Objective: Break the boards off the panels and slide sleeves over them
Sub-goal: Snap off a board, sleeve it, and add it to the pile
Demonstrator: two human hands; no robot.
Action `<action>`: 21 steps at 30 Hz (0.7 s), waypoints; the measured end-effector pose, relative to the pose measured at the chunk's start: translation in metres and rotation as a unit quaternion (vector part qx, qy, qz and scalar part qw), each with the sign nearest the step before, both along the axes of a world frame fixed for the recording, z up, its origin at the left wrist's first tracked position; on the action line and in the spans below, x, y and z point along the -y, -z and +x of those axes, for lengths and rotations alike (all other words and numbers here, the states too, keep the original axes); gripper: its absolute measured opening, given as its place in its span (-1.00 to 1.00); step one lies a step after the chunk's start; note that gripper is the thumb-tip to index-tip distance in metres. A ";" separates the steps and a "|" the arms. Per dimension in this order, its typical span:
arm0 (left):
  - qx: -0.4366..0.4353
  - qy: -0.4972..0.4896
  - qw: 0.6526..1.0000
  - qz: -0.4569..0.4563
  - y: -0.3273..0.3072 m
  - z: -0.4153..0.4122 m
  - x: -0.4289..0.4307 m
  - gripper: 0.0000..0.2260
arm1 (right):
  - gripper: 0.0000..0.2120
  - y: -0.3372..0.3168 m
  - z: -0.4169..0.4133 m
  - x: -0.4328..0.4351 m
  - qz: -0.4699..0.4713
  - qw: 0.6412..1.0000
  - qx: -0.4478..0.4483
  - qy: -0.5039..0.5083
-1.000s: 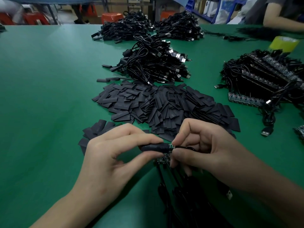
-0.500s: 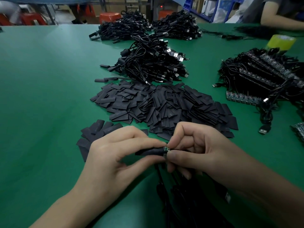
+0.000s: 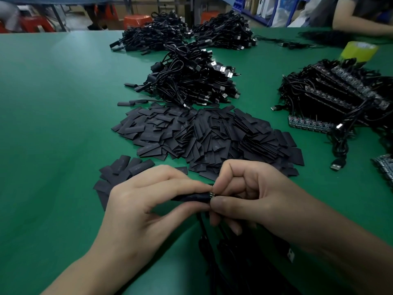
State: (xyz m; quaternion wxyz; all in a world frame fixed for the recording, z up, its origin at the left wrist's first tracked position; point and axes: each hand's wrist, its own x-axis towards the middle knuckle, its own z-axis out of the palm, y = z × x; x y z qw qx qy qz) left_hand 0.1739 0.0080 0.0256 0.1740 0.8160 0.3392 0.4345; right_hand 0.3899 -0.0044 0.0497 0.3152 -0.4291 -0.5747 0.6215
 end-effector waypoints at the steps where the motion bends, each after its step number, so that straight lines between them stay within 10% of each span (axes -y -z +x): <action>1: -0.002 0.002 1.000 0.003 0.000 0.000 0.000 -0.84 | -0.88 0.001 0.000 0.000 -0.001 1.000 0.002 0.001; 21: 0.025 -0.025 0.999 -0.036 0.002 -0.002 -0.007 -0.81 | -0.96 0.001 0.002 0.000 0.021 1.000 0.020 -0.005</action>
